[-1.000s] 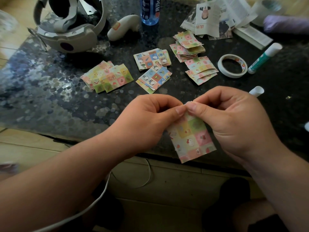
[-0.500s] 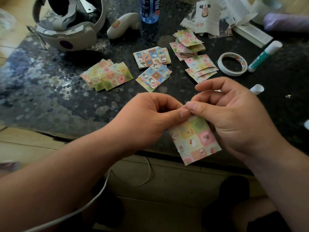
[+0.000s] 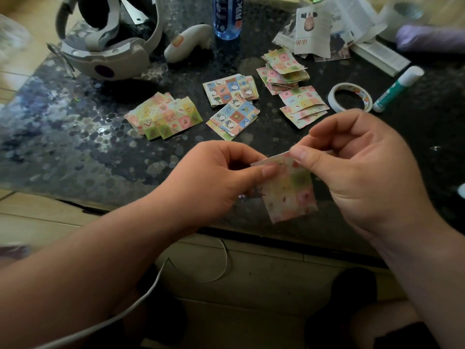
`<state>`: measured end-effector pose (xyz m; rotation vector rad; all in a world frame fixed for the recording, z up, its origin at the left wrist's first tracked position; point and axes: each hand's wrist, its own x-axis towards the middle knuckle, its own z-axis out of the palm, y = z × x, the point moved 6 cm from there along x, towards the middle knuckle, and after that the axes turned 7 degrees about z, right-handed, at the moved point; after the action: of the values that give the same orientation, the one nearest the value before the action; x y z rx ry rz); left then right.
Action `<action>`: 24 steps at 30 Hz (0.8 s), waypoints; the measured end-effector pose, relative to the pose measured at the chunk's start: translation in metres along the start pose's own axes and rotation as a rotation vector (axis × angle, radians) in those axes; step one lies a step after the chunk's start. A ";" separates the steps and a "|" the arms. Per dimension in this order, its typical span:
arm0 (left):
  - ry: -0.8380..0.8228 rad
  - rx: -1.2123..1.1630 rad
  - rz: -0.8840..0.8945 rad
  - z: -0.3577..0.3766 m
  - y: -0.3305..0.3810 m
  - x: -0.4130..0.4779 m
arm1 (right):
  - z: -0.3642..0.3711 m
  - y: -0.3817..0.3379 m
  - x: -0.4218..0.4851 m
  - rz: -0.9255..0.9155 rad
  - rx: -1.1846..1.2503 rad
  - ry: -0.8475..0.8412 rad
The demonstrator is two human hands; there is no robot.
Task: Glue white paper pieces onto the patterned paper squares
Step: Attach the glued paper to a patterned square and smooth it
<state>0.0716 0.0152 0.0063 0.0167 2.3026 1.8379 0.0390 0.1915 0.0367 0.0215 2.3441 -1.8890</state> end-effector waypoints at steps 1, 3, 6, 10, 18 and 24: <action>0.058 0.049 0.043 -0.004 0.000 0.000 | -0.002 -0.003 -0.002 -0.045 -0.056 0.006; 0.211 0.208 0.205 -0.014 0.003 0.000 | -0.006 -0.008 -0.008 -0.120 -0.125 0.034; 0.413 0.498 0.496 -0.020 0.021 -0.008 | -0.007 -0.006 -0.013 -0.030 -0.041 0.026; 0.474 0.618 0.779 -0.012 0.033 -0.020 | 0.020 0.017 -0.018 0.383 0.358 -0.250; 0.310 0.228 0.386 -0.010 0.011 -0.013 | 0.018 0.022 -0.013 0.323 0.328 -0.226; -0.017 -0.784 -0.159 0.015 -0.015 0.000 | 0.022 0.026 -0.015 0.343 0.243 -0.248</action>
<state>0.0752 0.0258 -0.0114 -0.2510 1.3792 2.4784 0.0578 0.1770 0.0088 0.1894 1.8091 -1.8670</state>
